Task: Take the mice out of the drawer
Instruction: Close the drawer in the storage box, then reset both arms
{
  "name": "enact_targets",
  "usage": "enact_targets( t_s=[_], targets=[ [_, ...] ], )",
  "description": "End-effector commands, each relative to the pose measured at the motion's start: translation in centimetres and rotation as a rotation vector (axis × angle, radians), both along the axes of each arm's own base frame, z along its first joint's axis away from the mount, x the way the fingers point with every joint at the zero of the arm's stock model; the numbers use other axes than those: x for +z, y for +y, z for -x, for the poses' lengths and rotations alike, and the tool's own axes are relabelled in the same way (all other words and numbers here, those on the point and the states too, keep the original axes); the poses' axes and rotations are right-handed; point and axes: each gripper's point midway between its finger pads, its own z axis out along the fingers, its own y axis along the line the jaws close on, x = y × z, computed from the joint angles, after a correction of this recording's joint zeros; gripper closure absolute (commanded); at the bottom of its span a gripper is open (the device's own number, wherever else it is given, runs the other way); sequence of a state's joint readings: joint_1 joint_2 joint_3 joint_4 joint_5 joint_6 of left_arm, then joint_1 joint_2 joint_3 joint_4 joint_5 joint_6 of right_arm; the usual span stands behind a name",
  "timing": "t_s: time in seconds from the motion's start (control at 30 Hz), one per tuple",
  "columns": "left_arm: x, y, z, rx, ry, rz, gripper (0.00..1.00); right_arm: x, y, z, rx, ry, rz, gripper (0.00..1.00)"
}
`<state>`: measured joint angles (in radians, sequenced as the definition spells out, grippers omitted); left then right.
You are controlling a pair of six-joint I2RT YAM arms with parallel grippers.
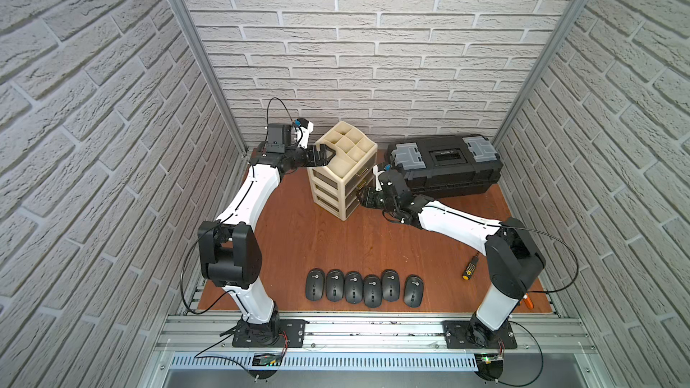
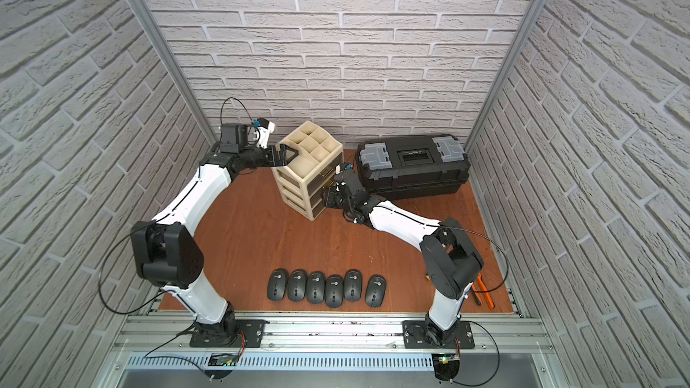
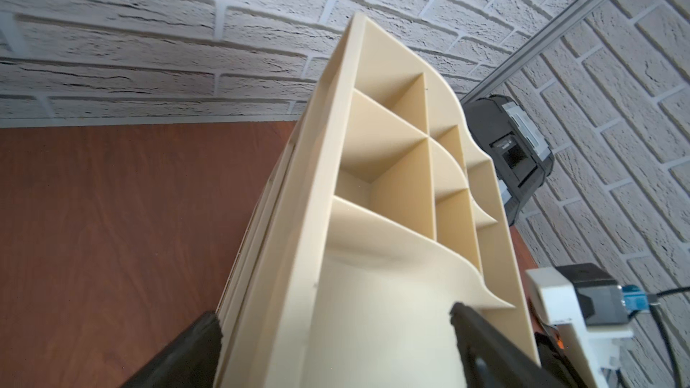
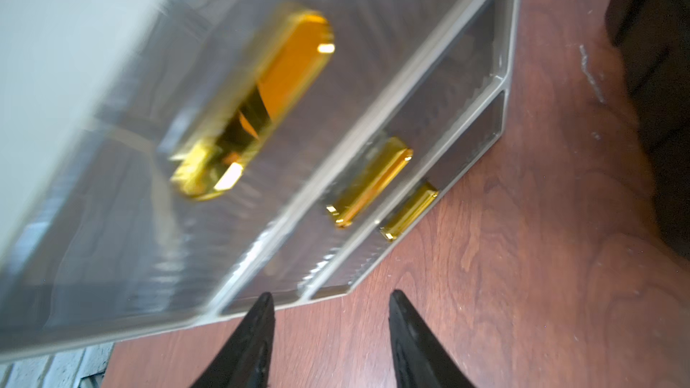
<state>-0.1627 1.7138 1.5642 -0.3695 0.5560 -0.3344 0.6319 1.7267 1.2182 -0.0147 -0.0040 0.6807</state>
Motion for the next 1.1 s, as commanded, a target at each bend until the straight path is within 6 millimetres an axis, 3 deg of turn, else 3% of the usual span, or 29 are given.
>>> enact_targets(
  t_s=[0.0, 0.2, 0.4, 0.57, 0.7, 0.77, 0.87, 1.07],
  targets=[
    [0.9, -2.3, 0.7, -0.067, -0.030, 0.027, 0.02, 0.0, -1.3, 1.2, 0.021, -0.004, 0.055, 0.40],
    [1.4, -3.3, 0.9, -0.084, -0.040, 0.034, 0.02, 1.6, -2.3, 3.1, 0.066, -0.039, 0.072, 0.24],
    [6.5, -1.2, 2.0, -0.028, -0.174, -0.050, 0.02, 3.5, -4.0, 5.1, 0.105, -0.091, 0.115, 0.11],
    [10.9, 0.2, 3.8, 0.029, -0.255, -0.093, 0.02, 5.5, -5.5, 6.8, 0.124, -0.119, 0.143, 0.09],
    [13.1, 3.2, 5.6, 0.168, -0.312, -0.175, 0.02, 7.1, -7.3, 8.0, 0.112, -0.165, 0.183, 0.09],
    [13.0, 5.0, 6.5, 0.247, -0.316, -0.218, 0.02, 7.3, -9.1, 8.2, 0.056, -0.175, 0.219, 0.07],
    [10.9, 7.4, 8.0, 0.319, -0.276, -0.265, 0.02, 7.3, -12.0, 8.4, -0.011, -0.175, 0.256, 0.04],
    [3.2, 14.6, 10.4, 0.590, -0.171, -0.269, 0.02, 8.5, -17.4, 9.6, -0.112, -0.228, 0.323, 0.00]
  ],
)
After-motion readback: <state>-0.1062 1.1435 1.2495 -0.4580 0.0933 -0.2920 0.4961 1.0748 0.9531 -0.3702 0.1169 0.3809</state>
